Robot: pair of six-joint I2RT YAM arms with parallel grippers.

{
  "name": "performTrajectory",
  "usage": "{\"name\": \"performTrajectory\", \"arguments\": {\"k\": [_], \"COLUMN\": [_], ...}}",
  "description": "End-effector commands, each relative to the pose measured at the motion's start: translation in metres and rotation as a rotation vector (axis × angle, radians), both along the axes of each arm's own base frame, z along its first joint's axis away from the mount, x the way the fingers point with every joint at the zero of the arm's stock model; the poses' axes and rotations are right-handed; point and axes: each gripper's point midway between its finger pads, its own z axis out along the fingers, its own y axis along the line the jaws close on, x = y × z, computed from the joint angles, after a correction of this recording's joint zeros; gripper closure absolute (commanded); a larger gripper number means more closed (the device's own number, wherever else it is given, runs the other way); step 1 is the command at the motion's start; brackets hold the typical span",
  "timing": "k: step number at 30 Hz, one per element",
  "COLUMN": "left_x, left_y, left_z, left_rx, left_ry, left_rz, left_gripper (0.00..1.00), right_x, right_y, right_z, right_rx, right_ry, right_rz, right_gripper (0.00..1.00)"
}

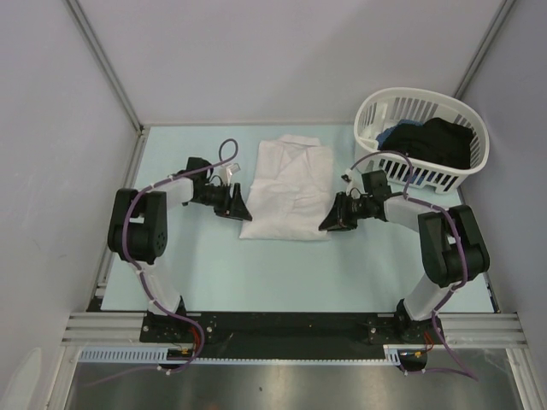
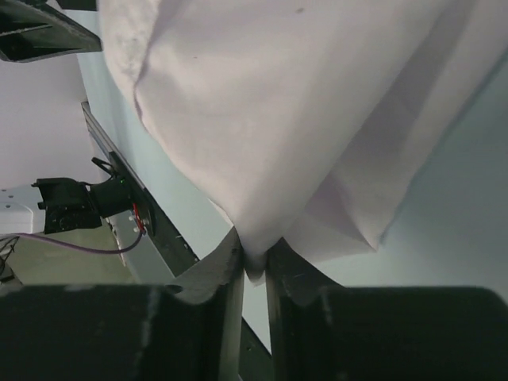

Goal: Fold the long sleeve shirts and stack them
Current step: Fold the shirt

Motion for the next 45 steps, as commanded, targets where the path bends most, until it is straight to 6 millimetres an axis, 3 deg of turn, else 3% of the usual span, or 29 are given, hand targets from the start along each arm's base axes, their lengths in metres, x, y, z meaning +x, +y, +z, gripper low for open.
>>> {"name": "performTrajectory", "arguments": {"k": [1,7,8,11,14,18,19,21,23,24,25,27,28,29,32,33,34,37,38,39,41,43,45], "left_x": [-0.017,-0.035,-0.035,-0.034,-0.03,-0.025,-0.023,-0.019,-0.018,-0.017,-0.017,-0.021,-0.024,-0.029,-0.051,-0.047,-0.059,-0.056,-0.051,-0.042,-0.032,-0.017,-0.007], "left_y": [-0.016,-0.009,-0.007,-0.005,-0.004,0.0,0.0,0.0,0.001,0.004,0.004,0.006,0.003,-0.004,-0.039,-0.051,-0.068,-0.098,-0.103,-0.11,-0.113,-0.11,-0.103], "left_z": [0.008,-0.017,-0.02,-0.027,-0.03,-0.035,-0.033,-0.016,0.009,0.022,0.044,0.064,0.084,0.092,0.112,0.118,0.116,0.111,0.095,0.094,0.075,0.043,0.011], "left_rx": [-0.054,0.016,0.031,0.056,0.066,0.106,0.107,0.086,0.023,0.005,-0.03,-0.05,-0.085,-0.109,-0.211,-0.243,-0.271,-0.325,-0.313,-0.332,-0.314,-0.294,-0.267], "left_ry": [0.019,0.077,0.078,0.086,0.089,0.08,0.079,0.024,-0.046,-0.084,-0.143,-0.188,-0.237,-0.233,-0.189,-0.222,-0.137,-0.129,-0.084,-0.114,-0.039,0.019,0.07], "left_rz": [-0.038,-0.026,-0.021,-0.015,-0.012,-0.001,-0.001,-0.025,-0.046,-0.044,-0.053,-0.071,-0.089,-0.097,-0.155,-0.167,-0.165,-0.181,-0.161,-0.161,-0.095,-0.017,0.049], "left_gripper": [0.45,0.6,0.67,0.79,0.87,0.89,0.85,0.66,0.49,0.45,0.4,0.28,0.2,0.02,0.01,0.01,0.01,0.01,0.01,0.01,0.03,0.03,0.05], "right_x": [-0.015,-0.011,-0.011,-0.02,-0.028,-0.031,-0.029,-0.029,-0.017,-0.02,-0.011,-0.006,-0.002,0.005,0.007,0.005,-0.004,-0.002,0.004,0.005,0.013,0.019,0.028], "right_y": [-0.006,-0.012,-0.014,-0.019,-0.023,-0.026,-0.025,-0.029,-0.028,-0.031,-0.03,-0.029,-0.025,-0.019,0.013,0.023,0.038,0.057,0.061,0.061,0.061,0.06,0.056], "right_z": [-0.016,-0.034,-0.039,-0.049,-0.056,-0.058,-0.055,-0.046,-0.018,-0.009,0.01,0.042,0.059,0.077,0.1,0.102,0.099,0.074,0.071,0.05,0.036,0.008,-0.004], "right_rx": [-0.017,-0.068,-0.084,-0.116,-0.149,-0.167,-0.167,-0.171,-0.142,-0.137,-0.121,-0.077,-0.05,-0.013,0.094,0.127,0.158,0.217,0.237,0.227,0.232,0.213,0.213], "right_ry": [0.131,0.138,0.145,0.176,0.198,0.191,0.186,0.186,0.118,0.138,0.091,0.0,-0.049,-0.115,-0.181,-0.133,-0.098,-0.029,-0.051,0.002,-0.003,0.049,0.038], "right_rz": [-0.032,-0.05,-0.055,-0.06,-0.068,-0.07,-0.067,-0.045,-0.015,-0.011,-0.007,0.007,0.017,0.011,0.049,0.033,0.06,0.053,0.055,0.047,0.04,0.018,0.004], "right_gripper": [0.84,0.94,0.99,1.0,1.0,1.0,1.0,0.76,0.58,0.54,0.5,0.38,0.32,0.17,0.0,0.0,0.0,0.02,0.04,0.04,0.06,0.08,0.11]}}
